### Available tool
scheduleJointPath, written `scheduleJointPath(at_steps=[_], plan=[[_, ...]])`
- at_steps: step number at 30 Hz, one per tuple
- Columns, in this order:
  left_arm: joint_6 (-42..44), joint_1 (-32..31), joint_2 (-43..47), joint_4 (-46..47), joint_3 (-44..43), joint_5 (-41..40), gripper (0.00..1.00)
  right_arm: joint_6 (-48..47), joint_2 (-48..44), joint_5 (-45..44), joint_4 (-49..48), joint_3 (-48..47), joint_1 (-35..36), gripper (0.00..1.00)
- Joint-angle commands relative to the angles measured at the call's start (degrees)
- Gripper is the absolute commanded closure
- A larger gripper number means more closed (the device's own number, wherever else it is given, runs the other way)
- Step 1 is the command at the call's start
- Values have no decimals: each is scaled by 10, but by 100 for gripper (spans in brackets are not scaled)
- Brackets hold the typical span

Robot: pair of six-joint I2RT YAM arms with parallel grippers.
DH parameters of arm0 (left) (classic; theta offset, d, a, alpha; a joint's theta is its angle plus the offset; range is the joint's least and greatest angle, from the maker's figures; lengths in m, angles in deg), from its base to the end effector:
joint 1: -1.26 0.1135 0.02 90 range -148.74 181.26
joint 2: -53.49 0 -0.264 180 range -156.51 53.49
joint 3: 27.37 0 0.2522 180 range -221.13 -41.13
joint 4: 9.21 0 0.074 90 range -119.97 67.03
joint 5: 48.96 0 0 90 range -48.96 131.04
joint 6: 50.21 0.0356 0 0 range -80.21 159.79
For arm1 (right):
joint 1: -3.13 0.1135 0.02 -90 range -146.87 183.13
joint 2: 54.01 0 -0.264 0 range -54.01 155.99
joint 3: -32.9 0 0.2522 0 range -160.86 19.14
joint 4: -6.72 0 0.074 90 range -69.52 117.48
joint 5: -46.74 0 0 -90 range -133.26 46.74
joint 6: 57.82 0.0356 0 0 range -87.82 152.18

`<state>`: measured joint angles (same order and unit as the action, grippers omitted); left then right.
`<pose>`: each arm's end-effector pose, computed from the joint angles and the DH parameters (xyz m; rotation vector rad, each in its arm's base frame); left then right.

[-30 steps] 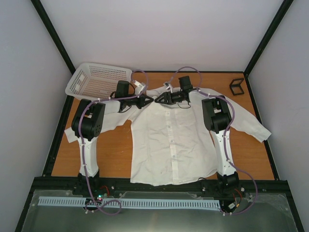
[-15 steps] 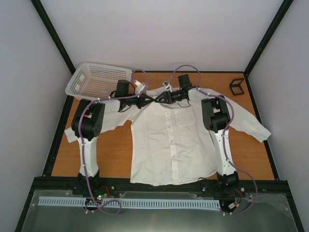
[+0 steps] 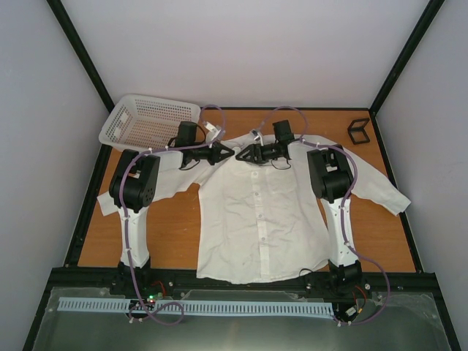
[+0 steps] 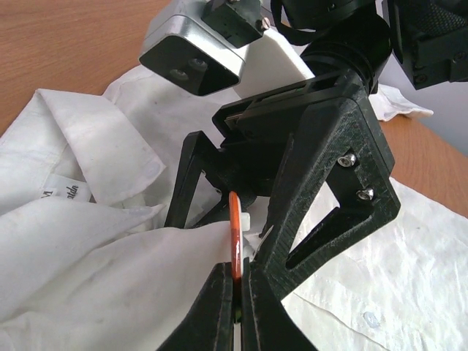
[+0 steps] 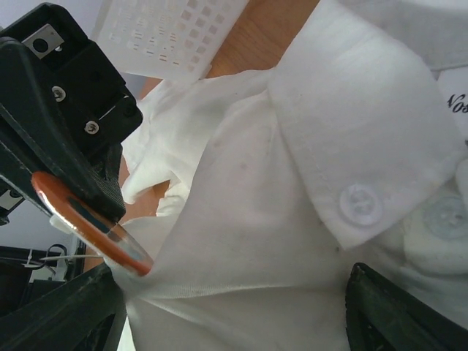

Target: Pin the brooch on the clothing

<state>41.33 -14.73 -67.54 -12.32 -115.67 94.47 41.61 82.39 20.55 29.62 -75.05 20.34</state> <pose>0.4203 -0.1502 0.1476 0.8366 1.9524 -1.1593 0.4576 0.1752 0.1054 -0.6544 2.2515 1.5728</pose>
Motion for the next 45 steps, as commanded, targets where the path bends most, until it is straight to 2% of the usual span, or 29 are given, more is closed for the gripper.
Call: scheduleJointPath(at_steps=[1,6,31,45], plan=[[-5,5,-11,12,-23,23,99,18,-20,-6,-41,16,-5,21],[-2,5,-11,10,-20,26,99,45,-24,-2,-80,30,-13,21],[-7,5,-9,13,-23,55,99,46,17,12,-51,-29,-3,16],[-23,5,-9,22,-24,59,99,61,16,-4,-73,-11,-1,17]])
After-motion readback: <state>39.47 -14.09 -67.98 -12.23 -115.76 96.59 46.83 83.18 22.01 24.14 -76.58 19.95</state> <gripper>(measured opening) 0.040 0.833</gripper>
